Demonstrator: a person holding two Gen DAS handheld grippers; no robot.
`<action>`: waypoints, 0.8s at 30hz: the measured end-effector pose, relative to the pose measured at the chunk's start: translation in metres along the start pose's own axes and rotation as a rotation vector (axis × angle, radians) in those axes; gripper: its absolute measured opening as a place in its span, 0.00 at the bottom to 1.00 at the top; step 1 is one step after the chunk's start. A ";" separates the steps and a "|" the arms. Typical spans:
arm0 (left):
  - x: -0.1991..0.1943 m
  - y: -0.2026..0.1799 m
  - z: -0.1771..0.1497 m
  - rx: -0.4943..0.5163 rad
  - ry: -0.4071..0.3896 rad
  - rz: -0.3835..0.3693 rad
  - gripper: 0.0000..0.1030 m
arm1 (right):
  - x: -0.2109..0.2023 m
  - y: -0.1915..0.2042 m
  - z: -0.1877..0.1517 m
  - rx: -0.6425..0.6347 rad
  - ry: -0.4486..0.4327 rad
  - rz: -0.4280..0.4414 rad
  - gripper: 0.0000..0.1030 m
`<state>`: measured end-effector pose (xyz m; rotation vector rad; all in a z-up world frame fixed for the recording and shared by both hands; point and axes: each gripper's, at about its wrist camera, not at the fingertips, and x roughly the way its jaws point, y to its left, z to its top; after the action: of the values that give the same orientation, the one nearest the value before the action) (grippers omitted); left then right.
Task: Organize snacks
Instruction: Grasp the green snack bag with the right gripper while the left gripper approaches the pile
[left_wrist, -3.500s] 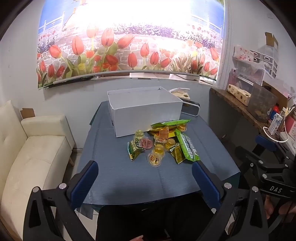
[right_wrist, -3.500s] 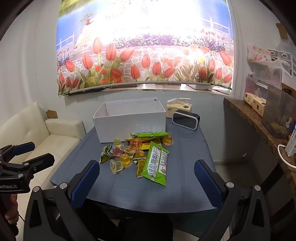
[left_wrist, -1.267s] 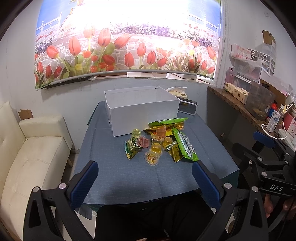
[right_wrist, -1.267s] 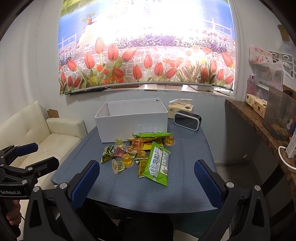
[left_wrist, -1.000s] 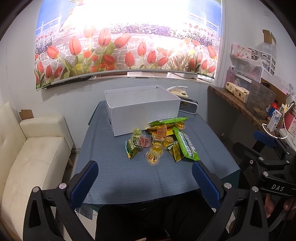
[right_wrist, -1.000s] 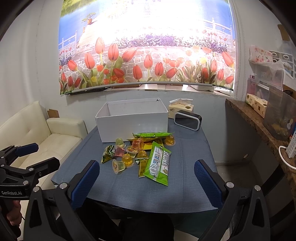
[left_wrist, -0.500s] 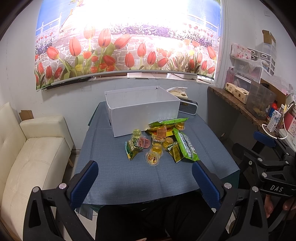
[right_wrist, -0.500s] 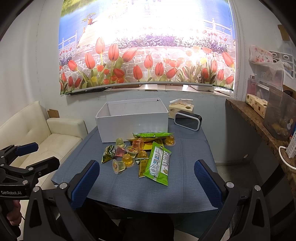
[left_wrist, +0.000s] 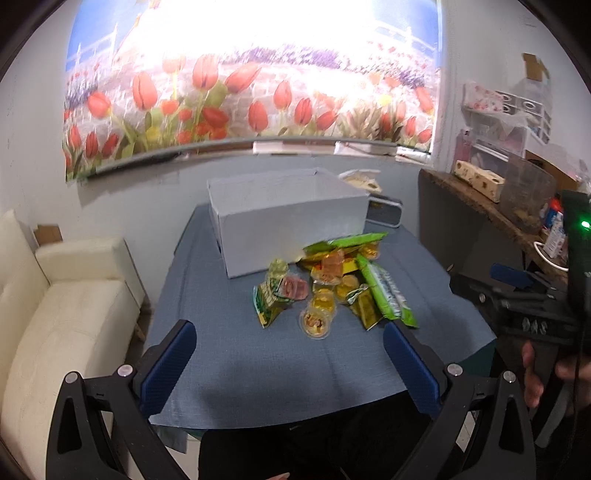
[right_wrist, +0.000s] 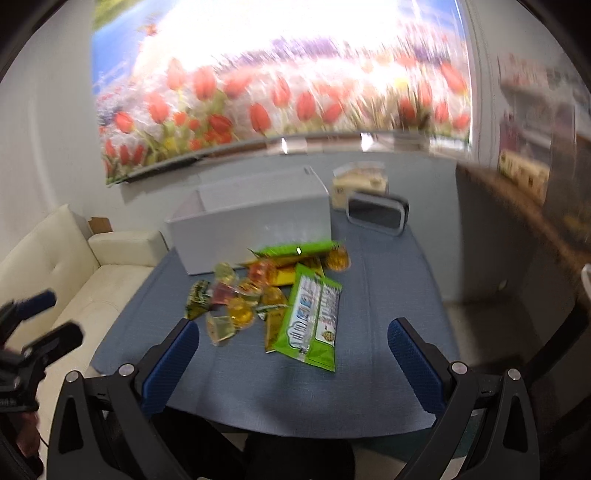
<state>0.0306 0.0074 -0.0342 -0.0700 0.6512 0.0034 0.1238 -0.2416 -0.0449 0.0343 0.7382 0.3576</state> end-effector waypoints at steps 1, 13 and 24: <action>0.006 0.003 -0.001 -0.015 0.013 -0.009 1.00 | 0.008 -0.004 0.002 0.016 0.008 0.006 1.00; 0.040 0.015 0.009 0.000 0.000 -0.031 1.00 | 0.141 -0.051 0.048 0.336 0.109 0.237 1.00; 0.074 0.047 0.015 -0.031 0.026 0.003 1.00 | 0.233 -0.085 0.062 0.625 0.211 0.308 0.63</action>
<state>0.0972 0.0541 -0.0697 -0.0991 0.6778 0.0154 0.3500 -0.2383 -0.1638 0.7147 1.0354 0.4153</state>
